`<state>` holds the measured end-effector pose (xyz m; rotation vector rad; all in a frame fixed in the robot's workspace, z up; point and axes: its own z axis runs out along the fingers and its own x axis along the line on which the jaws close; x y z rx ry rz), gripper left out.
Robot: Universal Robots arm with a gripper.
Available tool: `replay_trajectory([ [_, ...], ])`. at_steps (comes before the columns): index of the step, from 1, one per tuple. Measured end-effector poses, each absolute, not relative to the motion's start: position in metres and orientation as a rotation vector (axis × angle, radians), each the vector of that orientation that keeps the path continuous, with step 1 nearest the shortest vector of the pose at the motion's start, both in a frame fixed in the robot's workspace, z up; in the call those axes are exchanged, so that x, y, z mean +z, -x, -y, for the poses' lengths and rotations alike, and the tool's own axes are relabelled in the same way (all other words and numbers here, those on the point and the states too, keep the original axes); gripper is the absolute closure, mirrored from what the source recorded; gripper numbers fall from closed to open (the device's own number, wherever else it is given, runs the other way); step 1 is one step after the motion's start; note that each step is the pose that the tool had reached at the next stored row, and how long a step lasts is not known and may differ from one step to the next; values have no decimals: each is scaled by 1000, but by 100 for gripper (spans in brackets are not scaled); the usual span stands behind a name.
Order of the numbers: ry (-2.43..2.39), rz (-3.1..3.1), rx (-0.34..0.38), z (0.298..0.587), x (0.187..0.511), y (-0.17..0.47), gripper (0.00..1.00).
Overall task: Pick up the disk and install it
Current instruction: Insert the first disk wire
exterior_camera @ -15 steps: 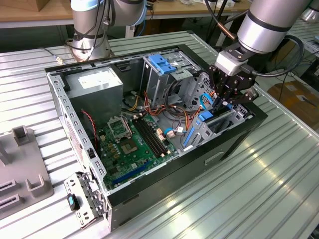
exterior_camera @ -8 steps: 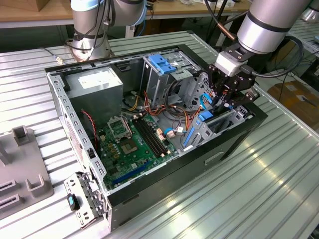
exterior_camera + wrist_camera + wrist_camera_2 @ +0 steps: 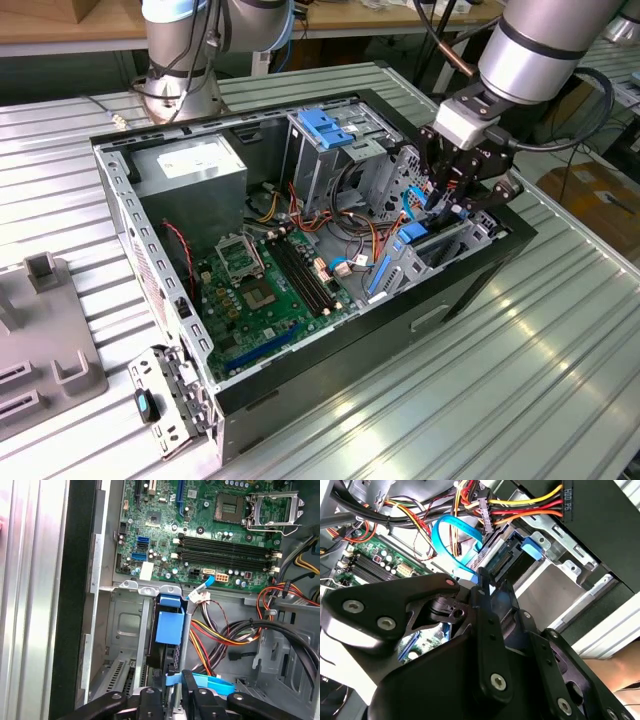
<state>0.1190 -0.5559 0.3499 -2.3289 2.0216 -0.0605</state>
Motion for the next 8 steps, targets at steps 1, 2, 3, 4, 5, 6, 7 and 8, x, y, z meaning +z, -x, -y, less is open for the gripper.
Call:
replay_trajectory([
  [1,2329,-2021,-60,556,353,-119,70],
  [2,2329,-2022,-61,556,356,-119,70],
  [3,2329,-2022,-60,556,358,-119,70],
  [4,2329,-2021,-60,556,358,-119,70],
  [5,2329,-2021,-60,556,358,-119,70],
  [6,2329,-2022,-61,556,358,-119,70],
  [7,2329,-2022,-61,556,358,-120,70],
  [8,2329,-2022,-61,556,358,-123,70],
])
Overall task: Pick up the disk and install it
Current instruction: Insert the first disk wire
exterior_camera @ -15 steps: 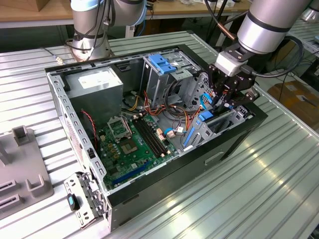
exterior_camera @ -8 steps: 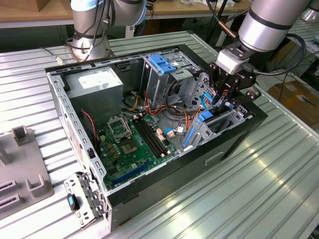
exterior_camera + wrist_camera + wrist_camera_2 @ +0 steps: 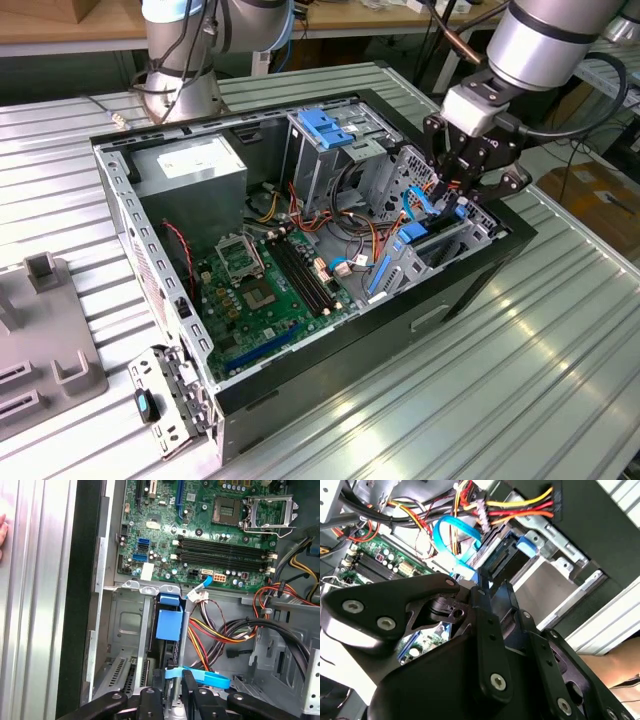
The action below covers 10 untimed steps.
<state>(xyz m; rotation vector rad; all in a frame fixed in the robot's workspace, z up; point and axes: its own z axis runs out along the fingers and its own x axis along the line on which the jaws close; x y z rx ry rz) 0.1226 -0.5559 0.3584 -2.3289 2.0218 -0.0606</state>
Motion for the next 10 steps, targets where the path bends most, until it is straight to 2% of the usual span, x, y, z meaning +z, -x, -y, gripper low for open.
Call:
replay_trajectory([
  [10,2329,-2022,-59,554,358,-143,70],
])
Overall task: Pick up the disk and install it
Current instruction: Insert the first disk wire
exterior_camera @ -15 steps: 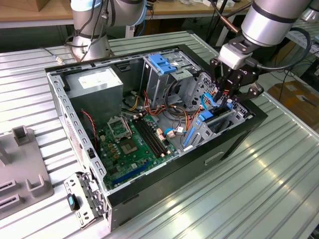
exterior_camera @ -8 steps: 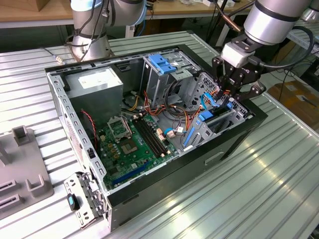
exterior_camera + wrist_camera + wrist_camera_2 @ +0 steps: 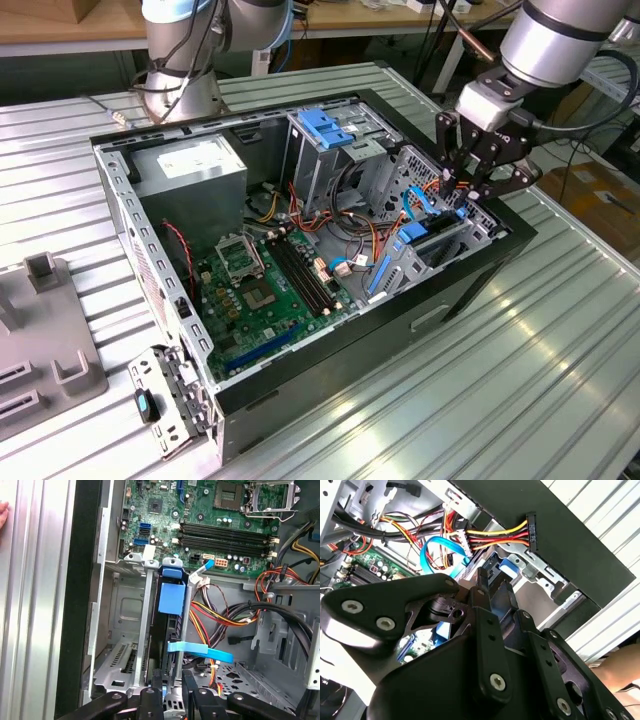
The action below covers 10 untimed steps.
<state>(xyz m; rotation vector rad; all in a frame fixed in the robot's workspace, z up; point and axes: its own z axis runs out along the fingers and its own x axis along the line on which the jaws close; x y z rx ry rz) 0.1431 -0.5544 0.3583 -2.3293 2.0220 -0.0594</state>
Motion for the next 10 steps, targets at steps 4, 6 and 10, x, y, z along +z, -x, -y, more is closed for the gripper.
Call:
replay_trajectory([
  [4,2331,-2021,-60,554,361,-143,70],
  [6,2337,-2012,-59,554,365,-143,70],
  [10,2366,-1975,-56,554,370,-143,70],
])
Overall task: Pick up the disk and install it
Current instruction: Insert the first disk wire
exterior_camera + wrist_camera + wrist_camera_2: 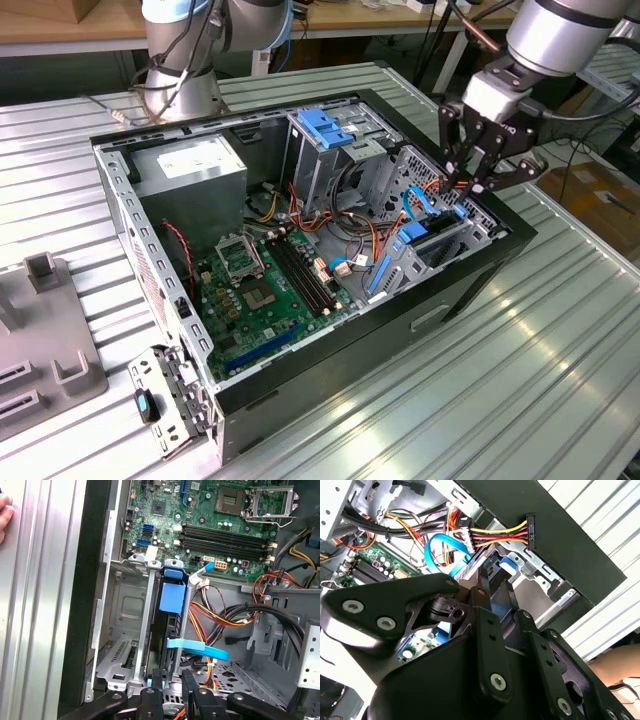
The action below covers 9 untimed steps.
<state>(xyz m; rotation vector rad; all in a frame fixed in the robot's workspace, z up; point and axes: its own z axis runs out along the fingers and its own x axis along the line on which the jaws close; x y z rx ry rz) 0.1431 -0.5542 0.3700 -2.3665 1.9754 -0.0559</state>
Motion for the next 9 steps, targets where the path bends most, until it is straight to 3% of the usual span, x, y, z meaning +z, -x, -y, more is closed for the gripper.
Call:
replay_trajectory([
  [9,2373,-1966,-55,554,371,-143,70],
])
